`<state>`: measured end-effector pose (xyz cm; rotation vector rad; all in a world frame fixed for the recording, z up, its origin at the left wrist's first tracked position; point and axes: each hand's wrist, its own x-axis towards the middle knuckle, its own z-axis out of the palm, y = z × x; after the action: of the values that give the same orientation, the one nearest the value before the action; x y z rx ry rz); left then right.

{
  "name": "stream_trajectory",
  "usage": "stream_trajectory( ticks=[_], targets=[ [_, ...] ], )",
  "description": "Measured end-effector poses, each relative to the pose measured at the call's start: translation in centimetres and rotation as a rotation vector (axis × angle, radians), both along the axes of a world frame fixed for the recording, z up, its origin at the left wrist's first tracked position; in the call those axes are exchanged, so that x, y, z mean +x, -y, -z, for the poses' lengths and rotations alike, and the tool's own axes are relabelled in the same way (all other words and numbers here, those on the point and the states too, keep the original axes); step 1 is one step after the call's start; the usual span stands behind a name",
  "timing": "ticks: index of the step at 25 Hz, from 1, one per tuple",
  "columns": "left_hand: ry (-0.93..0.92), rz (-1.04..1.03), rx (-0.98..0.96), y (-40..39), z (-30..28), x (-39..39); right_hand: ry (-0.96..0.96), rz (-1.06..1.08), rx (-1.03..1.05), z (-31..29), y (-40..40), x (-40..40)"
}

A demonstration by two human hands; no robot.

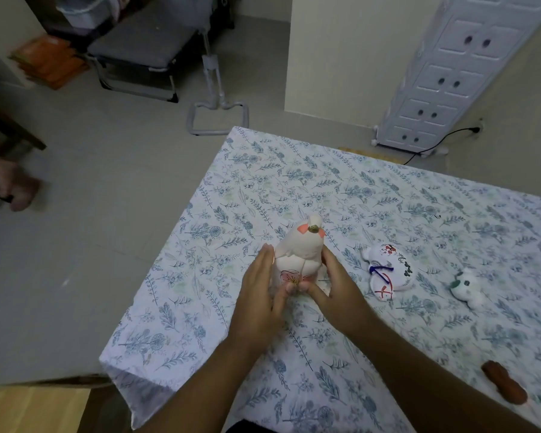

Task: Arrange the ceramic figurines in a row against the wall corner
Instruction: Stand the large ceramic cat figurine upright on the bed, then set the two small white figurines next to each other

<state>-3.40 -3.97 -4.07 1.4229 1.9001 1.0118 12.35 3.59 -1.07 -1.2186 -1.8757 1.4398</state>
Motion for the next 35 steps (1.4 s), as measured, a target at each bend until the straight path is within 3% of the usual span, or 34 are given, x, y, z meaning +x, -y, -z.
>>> stream_trajectory(
  ticks=[3, 6, 10, 13, 18, 21, 28, 35],
  targets=[
    [-0.053, -0.034, 0.154, 2.5, -1.8, 2.5, 0.296, 0.054, 0.251, 0.6, 0.8, 2.7],
    [-0.114, 0.137, 0.165, 3.1, -1.8, 6.0, 0.424, 0.138, 0.378, 1.0, 1.1, 7.2],
    [-0.143, 0.301, 0.081, -0.6, -1.1, 12.1, 0.58, 0.299, 0.386, 1.5, 0.3, 14.7],
    [-0.159, 0.335, -0.01, -4.9, -0.7, 16.7, 0.692, 0.411, 0.282, 2.8, -1.0, 20.7],
    [-0.031, 0.042, -0.352, -11.0, 2.5, 20.7, 0.678, 0.574, 0.079, 5.9, -4.5, 27.8],
    [-0.051, 0.041, -0.446, -12.3, 4.4, 21.3, 0.626, 0.547, 0.004, 7.2, -6.8, 29.2],
    [0.072, -0.007, -0.256, -13.1, 4.0, 23.1, 0.334, 0.487, 0.044, 8.0, -7.8, 28.9],
    [-0.33, 0.166, -0.121, -13.5, 2.2, 24.2, 0.467, 0.303, 0.199, 7.3, -9.2, 26.5]
  ],
)
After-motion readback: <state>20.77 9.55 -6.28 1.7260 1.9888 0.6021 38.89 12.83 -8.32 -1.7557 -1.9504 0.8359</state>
